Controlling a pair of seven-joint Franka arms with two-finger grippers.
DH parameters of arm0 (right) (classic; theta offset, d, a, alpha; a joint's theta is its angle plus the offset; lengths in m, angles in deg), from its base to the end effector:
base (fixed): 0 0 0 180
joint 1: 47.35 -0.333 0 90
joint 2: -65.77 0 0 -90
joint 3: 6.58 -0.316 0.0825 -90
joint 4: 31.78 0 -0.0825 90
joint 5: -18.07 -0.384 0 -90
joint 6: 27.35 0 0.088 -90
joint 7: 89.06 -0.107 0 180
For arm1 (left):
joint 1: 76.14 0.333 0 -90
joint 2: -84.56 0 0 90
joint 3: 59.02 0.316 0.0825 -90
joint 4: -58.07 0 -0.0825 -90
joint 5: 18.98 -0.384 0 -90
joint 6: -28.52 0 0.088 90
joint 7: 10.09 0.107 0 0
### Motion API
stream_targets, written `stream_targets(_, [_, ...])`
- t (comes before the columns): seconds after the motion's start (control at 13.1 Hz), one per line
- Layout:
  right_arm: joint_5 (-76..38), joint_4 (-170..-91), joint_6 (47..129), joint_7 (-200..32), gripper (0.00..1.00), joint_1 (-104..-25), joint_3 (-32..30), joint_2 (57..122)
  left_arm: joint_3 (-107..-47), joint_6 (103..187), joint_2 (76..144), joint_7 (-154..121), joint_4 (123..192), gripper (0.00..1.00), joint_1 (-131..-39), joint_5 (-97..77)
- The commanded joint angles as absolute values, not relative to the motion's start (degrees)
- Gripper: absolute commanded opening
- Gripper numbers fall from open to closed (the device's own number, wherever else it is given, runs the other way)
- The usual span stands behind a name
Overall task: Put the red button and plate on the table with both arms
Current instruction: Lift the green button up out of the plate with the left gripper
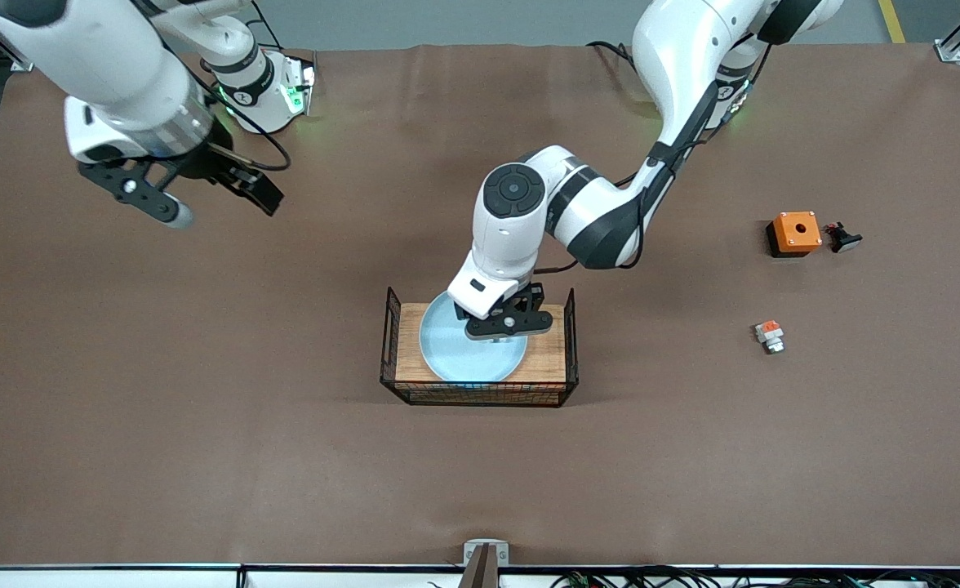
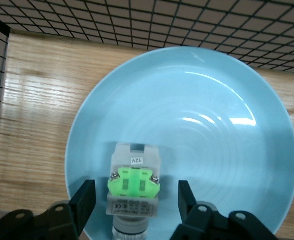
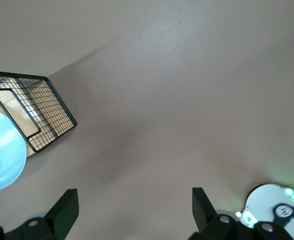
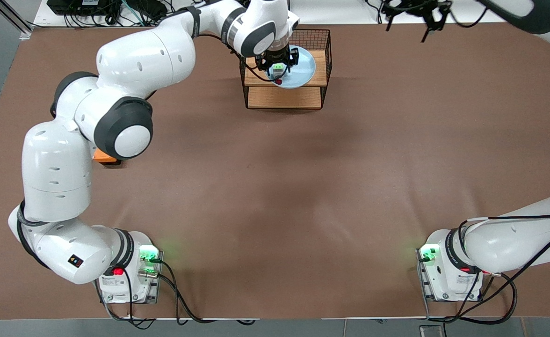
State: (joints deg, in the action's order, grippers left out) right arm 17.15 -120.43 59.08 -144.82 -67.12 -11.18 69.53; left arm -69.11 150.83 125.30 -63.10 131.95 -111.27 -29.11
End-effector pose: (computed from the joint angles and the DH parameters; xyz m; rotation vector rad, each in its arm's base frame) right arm 0.5159 0.2341 0.5937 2.9725 -0.8348 -0.1444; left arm 0.5592 -0.5057 0.3448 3.0509 0.1565 0.1969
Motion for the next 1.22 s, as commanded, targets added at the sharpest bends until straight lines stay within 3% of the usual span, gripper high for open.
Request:
stream_targets(0.0, [17.02, -119.94, 60.80, -150.30, 1.00, -70.02, -10.71, 71.30, -68.25, 150.86, 126.04, -63.35, 130.58, 0.35, -112.69, -30.75])
stream_targets(0.15, [17.02, -119.94, 61.85, -155.04, 1.00, -72.39, -10.63, 72.89, -68.25, 150.43, 125.70, -63.26, 130.59, 0.10, -112.70, -32.94])
stream_targets(0.3, [17.02, -120.02, 62.99, -157.43, 1.00, -73.71, -10.71, 73.94, -68.25, 148.85, 124.47, -63.35, 130.58, 0.01, -112.79, -33.04])
stream_targets(0.69, [14.75, -119.32, 63.18, -157.97, 0.97, -74.07, -10.63, 75.97, -68.25, 136.91, 115.07, -63.17, 130.50, 0.01, -110.34, -32.69])
stream_targets(1.14, [14.12, -119.15, 63.53, -161.28, 0.97, -76.87, -10.54, 77.99, -68.86, 127.57, 106.01, -49.32, 132.86, 0.01, -96.12, -26.82])
